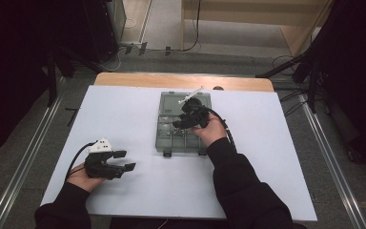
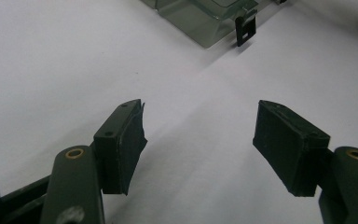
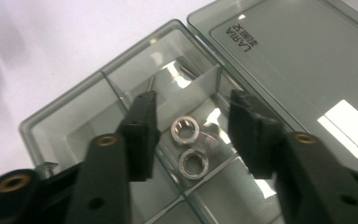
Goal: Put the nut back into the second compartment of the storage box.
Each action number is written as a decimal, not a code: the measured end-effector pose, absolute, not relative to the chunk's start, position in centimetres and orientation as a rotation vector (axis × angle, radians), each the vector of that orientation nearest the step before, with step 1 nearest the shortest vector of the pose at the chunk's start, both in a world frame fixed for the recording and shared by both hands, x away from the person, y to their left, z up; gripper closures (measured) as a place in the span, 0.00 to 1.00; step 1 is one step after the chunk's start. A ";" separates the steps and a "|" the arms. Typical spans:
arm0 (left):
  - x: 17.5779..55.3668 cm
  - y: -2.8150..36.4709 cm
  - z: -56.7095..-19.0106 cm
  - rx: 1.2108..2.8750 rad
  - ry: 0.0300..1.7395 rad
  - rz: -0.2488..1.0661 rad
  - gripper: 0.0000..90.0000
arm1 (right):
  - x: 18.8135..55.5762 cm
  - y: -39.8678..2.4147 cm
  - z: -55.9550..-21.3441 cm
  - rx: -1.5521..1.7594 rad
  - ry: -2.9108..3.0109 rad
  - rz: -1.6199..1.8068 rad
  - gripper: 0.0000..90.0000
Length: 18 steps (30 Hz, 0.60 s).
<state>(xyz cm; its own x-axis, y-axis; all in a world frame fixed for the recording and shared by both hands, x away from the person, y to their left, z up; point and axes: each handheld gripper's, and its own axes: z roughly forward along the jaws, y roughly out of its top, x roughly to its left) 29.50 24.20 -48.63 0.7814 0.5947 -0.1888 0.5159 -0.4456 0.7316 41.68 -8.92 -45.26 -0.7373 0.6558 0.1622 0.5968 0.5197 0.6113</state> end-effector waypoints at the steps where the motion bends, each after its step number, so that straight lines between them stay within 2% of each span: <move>1: 29.5 24.2 -48.6 2.136 0.822 0.121 0.37 | 41.6 -9.0 -45.1 1.099 2.664 1.036 0.51; 3: 29.5 24.2 -48.6 2.136 0.827 0.120 0.37 | 41.4 -9.3 -44.9 1.095 2.672 1.073 0.47; 18: 30.8 23.4 -47.9 2.145 0.841 0.175 0.37 | 39.3 -12.9 -44.8 1.091 2.632 1.226 0.41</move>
<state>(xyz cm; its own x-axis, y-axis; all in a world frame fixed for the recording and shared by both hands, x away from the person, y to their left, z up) 30.85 23.43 -47.94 0.7689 0.6213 -0.1511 0.5097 -0.4527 0.7316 39.27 -12.90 -44.85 -0.7518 0.6125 0.2442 0.5811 0.4405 0.6843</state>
